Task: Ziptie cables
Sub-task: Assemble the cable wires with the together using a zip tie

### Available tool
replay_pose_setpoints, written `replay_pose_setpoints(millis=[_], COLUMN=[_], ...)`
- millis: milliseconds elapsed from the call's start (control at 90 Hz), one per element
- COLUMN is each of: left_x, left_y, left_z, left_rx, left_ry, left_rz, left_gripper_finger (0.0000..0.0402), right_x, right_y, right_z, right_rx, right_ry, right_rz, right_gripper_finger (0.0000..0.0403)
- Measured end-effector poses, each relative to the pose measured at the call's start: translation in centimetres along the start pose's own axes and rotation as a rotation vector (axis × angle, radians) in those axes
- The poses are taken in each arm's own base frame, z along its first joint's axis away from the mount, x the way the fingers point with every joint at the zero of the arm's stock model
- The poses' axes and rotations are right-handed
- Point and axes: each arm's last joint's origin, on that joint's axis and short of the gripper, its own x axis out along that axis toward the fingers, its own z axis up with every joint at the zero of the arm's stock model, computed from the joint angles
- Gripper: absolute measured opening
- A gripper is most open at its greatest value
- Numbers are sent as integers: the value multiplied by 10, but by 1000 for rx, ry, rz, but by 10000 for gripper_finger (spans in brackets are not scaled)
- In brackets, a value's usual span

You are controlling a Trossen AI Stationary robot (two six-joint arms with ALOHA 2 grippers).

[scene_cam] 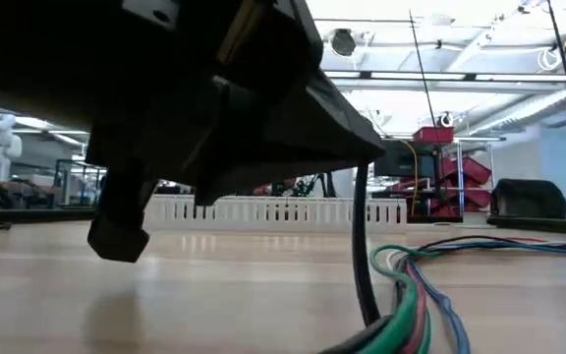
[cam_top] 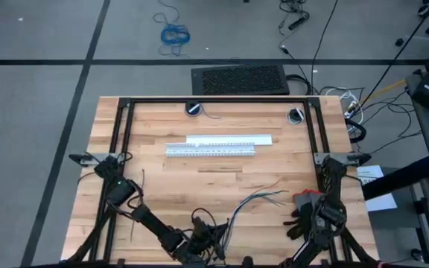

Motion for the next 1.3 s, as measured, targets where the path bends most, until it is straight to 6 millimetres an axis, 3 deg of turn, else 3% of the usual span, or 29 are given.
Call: replay_pose_setpoints(millis=[189, 422, 733, 944, 1300], left_x=[0, 0, 0, 4, 13], left_y=[0, 0, 0, -3, -10], left_z=[0, 0, 0, 7, 18], left_rx=[0, 121, 466, 576, 814], left_ry=[0, 0, -1, -28, -66], left_rz=[-1, -1, 0, 19, 9], left_gripper_finger=[0, 0, 0, 0, 0], right_x=[1, 1, -4, -14, -11], right_y=[0, 0, -4, -26, -67], right_z=[-2, -3, -1, 16, 2], right_rx=[21, 52, 57, -3, -55], right_ry=[6, 17, 35, 98, 334], right_rz=[-2, -18, -69, -132, -234], right_gripper_finger=[112, 8, 1, 0, 0])
